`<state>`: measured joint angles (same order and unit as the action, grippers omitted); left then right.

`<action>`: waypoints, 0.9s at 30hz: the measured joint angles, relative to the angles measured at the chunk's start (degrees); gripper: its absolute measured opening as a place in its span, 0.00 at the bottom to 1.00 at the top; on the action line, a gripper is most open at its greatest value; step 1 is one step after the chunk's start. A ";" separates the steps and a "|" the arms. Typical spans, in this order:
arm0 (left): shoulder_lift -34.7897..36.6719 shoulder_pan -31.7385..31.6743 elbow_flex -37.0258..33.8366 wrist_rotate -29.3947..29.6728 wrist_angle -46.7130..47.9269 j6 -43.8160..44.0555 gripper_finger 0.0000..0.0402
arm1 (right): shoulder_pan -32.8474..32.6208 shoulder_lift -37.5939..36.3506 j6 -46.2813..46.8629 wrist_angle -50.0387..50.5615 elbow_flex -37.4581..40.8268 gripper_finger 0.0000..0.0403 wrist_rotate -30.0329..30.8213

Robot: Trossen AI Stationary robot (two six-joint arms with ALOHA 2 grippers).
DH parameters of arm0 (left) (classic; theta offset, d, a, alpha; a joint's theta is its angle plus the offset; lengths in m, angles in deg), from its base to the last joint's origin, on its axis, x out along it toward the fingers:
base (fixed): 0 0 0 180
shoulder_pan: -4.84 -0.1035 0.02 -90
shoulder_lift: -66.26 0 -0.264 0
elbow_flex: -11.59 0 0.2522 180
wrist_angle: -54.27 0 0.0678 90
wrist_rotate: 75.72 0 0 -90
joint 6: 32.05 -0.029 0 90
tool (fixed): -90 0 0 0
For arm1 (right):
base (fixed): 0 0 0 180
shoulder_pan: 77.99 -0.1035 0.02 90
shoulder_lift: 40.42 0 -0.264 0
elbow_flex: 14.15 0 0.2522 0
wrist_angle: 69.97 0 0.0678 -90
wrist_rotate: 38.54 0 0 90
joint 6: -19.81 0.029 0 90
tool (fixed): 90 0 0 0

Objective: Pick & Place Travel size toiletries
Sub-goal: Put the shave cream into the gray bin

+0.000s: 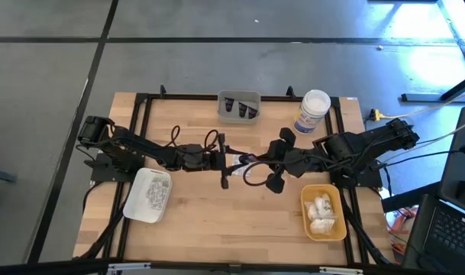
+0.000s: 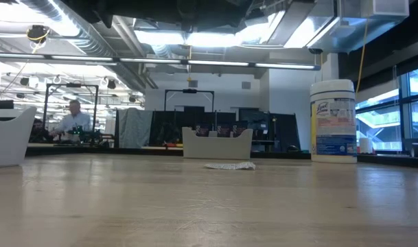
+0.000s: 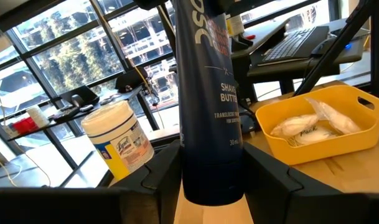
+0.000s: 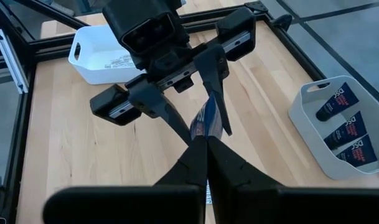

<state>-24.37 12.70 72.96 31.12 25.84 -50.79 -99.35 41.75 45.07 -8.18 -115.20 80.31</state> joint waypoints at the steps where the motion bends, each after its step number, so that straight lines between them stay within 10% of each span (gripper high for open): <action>1: 0.00 0.00 0.00 0.00 0.00 0.00 0.36 | 0.00 0.00 0.00 0.01 0.00 0.01 -0.03; 14: 5.54 0.07 0.00 11.99 13.88 -0.04 0.67 | 3.52 0.07 -0.19 0.53 -0.06 0.00 -4.00; 27: 22.47 -3.36 -9.76 11.67 24.03 11.44 0.70 | 19.66 0.04 -5.94 2.73 -0.04 0.00 -12.53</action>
<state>-1.90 9.34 63.20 42.78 49.87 -39.35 -79.69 41.80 39.13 -5.46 -115.24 67.78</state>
